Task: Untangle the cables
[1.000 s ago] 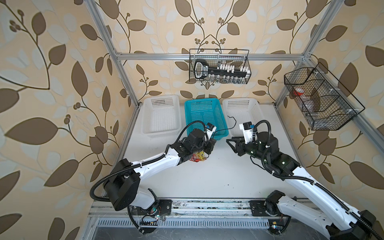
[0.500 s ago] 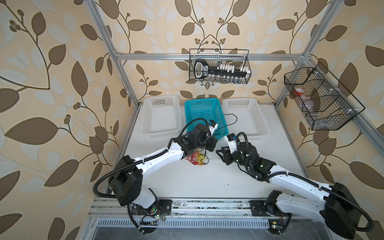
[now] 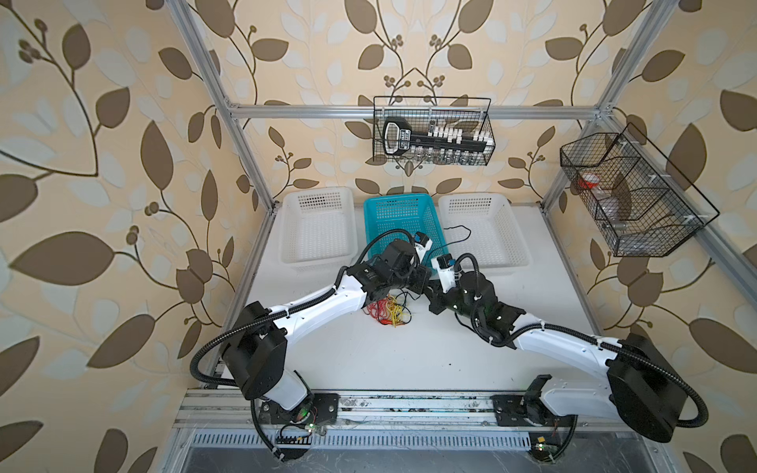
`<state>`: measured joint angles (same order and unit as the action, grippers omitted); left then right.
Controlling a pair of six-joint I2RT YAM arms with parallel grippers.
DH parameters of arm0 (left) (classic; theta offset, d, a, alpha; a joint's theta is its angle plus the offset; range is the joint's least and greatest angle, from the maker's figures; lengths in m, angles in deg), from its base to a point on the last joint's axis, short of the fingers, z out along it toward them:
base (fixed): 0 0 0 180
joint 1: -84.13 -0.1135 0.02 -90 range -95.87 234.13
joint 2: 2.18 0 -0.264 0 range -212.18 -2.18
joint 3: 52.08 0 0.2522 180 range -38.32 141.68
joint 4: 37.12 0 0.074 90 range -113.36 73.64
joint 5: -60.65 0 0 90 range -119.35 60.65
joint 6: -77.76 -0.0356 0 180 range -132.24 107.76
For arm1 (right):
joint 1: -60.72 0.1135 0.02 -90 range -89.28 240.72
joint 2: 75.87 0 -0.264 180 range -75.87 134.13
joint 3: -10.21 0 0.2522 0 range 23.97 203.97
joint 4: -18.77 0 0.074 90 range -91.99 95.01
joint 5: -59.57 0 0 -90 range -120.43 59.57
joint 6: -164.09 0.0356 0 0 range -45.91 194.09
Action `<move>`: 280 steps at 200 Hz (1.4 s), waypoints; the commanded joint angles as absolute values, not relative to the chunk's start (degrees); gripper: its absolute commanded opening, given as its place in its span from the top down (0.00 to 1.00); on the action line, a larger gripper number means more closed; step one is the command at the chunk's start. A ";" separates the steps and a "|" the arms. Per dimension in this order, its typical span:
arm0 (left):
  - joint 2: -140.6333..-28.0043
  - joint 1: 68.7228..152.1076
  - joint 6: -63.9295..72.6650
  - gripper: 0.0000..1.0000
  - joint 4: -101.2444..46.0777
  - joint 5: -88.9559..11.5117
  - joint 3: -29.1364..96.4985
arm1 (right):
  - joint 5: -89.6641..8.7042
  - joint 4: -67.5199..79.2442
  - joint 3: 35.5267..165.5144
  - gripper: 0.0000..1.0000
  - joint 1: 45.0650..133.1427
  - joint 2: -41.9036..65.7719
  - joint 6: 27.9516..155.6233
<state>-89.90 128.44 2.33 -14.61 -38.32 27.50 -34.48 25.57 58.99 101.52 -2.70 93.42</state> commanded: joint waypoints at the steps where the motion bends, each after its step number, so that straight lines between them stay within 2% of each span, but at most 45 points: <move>1: -89.21 128.95 3.37 0.88 -14.31 -38.03 28.31 | -33.16 25.63 60.68 1.00 100.90 -5.26 92.51; 4: -89.11 128.88 3.40 0.83 -14.28 -37.69 28.07 | -32.77 24.99 60.87 1.00 100.79 -5.69 92.35; 8: -88.94 128.87 3.49 0.68 -14.31 -37.17 27.77 | -32.22 24.12 61.04 1.00 100.63 -6.29 92.14; 19: -88.29 128.86 3.49 0.07 -14.35 -36.23 26.79 | -30.83 21.59 61.77 1.00 100.11 -7.98 91.51; 23: -88.02 128.86 3.33 0.01 -14.40 -36.00 26.37 | -30.49 20.79 62.02 1.00 99.79 -8.61 91.34; 73: -82.82 128.86 2.27 0.01 -16.76 -30.36 19.35 | -34.11 8.64 68.97 1.00 93.57 -11.27 90.57; 136: -82.42 128.69 5.90 0.01 -19.04 -28.22 12.59 | -37.95 -12.72 89.76 1.00 88.21 -7.90 85.08; 166: -82.08 128.69 4.89 0.01 -19.23 -27.86 12.44 | -41.53 -15.36 96.97 1.00 83.77 -6.09 85.00; 208: -82.45 128.69 4.71 0.01 -19.36 -27.82 11.89 | -45.41 -16.81 101.75 1.00 83.31 -4.51 84.49; 249: -81.75 128.69 5.20 0.01 -20.32 -28.88 10.81 | -40.10 -18.00 103.08 1.00 81.99 -2.88 84.58; 280: -81.53 128.69 5.32 0.01 -23.11 -29.98 10.17 | -39.33 -21.37 108.58 1.00 77.01 3.79 83.16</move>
<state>-83.82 128.42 4.73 -19.35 -28.99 10.61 -41.24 -17.97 103.63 80.18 -0.80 85.36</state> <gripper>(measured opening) 0.989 0.048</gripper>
